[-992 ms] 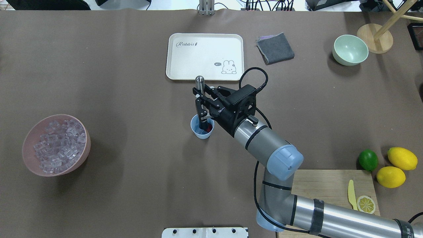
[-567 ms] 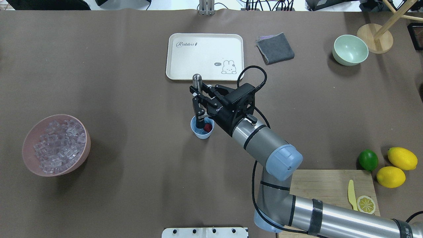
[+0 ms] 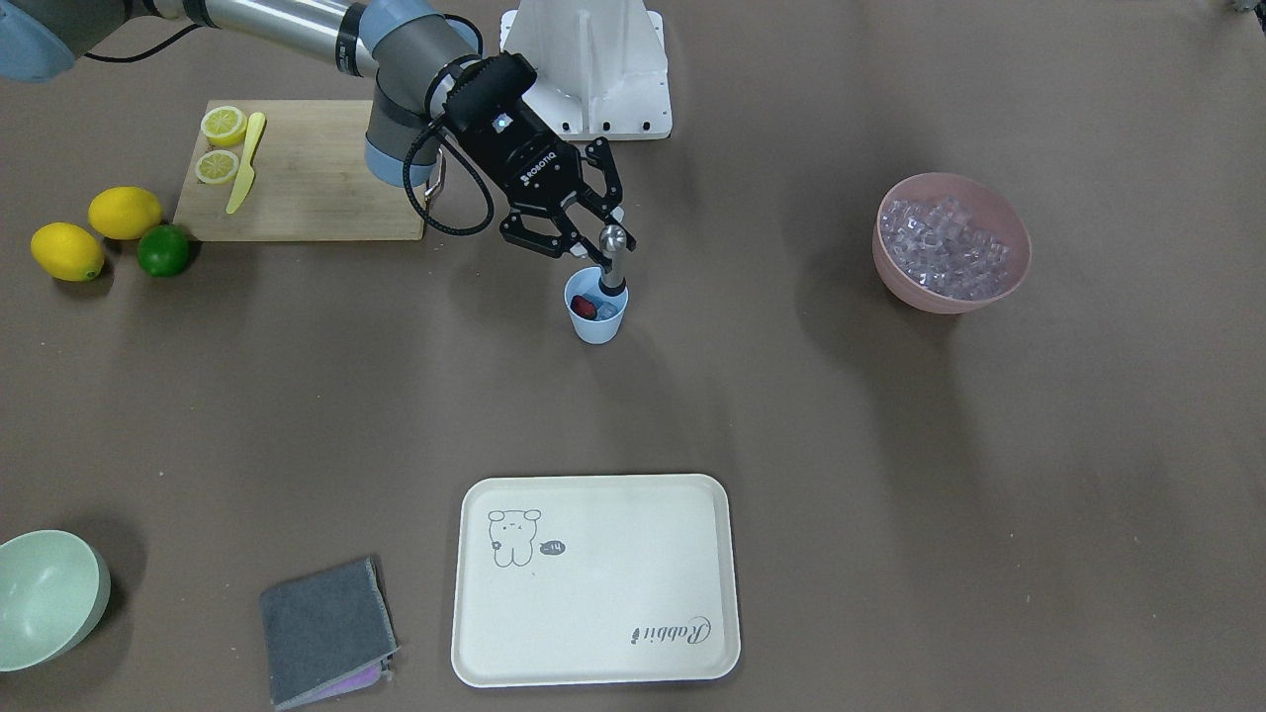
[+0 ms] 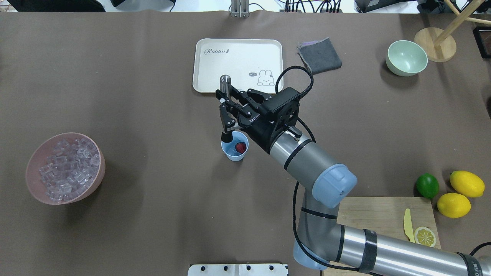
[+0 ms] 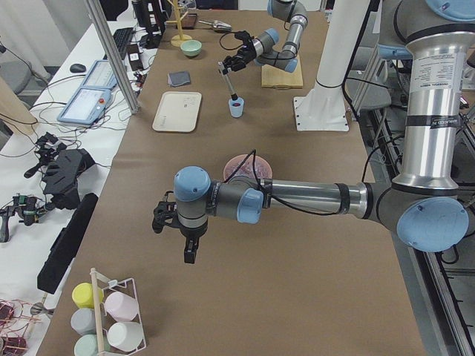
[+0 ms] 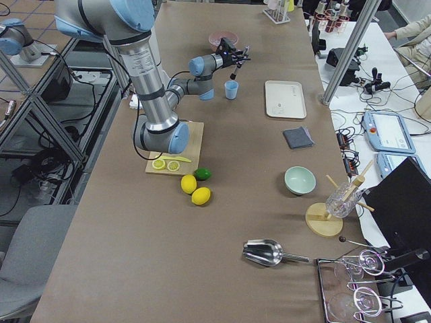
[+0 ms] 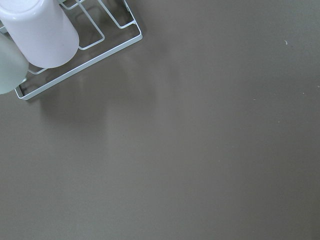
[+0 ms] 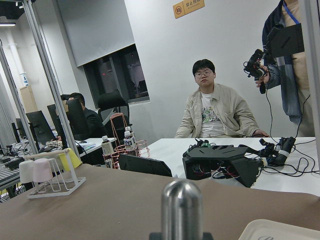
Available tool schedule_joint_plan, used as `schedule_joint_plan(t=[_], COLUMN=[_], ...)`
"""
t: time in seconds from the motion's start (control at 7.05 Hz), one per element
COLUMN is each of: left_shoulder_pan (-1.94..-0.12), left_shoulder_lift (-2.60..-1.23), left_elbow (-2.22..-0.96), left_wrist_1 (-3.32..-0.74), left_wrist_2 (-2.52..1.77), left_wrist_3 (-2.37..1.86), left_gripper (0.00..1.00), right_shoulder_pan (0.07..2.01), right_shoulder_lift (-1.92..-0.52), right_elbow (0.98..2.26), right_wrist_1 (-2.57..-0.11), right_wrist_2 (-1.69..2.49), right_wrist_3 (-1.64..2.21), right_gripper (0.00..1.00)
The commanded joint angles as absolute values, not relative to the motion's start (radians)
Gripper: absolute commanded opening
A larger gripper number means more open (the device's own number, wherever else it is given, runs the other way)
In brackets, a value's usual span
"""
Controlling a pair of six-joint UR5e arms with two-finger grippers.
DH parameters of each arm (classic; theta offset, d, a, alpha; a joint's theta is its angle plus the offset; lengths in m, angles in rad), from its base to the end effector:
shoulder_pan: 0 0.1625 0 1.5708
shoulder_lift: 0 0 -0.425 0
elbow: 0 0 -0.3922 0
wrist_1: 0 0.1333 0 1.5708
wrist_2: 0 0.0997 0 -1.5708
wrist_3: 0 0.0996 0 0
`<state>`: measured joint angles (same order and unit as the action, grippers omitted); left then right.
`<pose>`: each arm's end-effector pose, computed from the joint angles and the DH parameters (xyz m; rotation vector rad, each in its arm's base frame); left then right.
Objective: Mash ice and strawberries in cup
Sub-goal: 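Press the pestle down into the cup repeatedly with the right gripper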
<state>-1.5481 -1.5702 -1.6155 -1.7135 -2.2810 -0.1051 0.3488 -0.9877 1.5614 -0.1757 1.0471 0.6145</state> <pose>-0.0569 -0.5050 0.6259 0.1333 0.7179 -0.0124 -0.5053 -0.3786 0.1791 1.4112 -1.2938 0.1075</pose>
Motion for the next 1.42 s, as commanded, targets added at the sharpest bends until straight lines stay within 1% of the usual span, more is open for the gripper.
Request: schedule_joint_plan(t=[0.0, 0.28, 0.85, 1.28], left_shoulder_pan=[-1.548, -1.548, -1.546, -1.546], left_shoulder_lift=[-1.571, -1.571, -1.572, -1.572], left_elbow=[-1.615, -1.614, -1.611, -1.612], left_wrist_1=[-1.713, -1.713, -1.713, -1.713], left_wrist_2=[-2.281, -2.281, -2.275, -2.273], left_wrist_3=[-0.106, -0.104, -0.104, -0.104], left_gripper=[0.98, 0.98, 0.98, 0.98], right_shoulder_pan=[0.365, 0.357, 0.348, 0.331], right_shoulder_lift=[-0.992, -0.997, -0.994, -0.992], right_elbow=[1.562, 1.552, 1.482, 1.467], right_wrist_1=[-0.175, -0.176, -0.169, -0.173], right_wrist_2=[1.049, 1.048, 1.048, 1.048], right_wrist_3=[0.615, 0.617, 0.624, 0.626], right_gripper=[0.0, 0.0, 0.0, 0.0])
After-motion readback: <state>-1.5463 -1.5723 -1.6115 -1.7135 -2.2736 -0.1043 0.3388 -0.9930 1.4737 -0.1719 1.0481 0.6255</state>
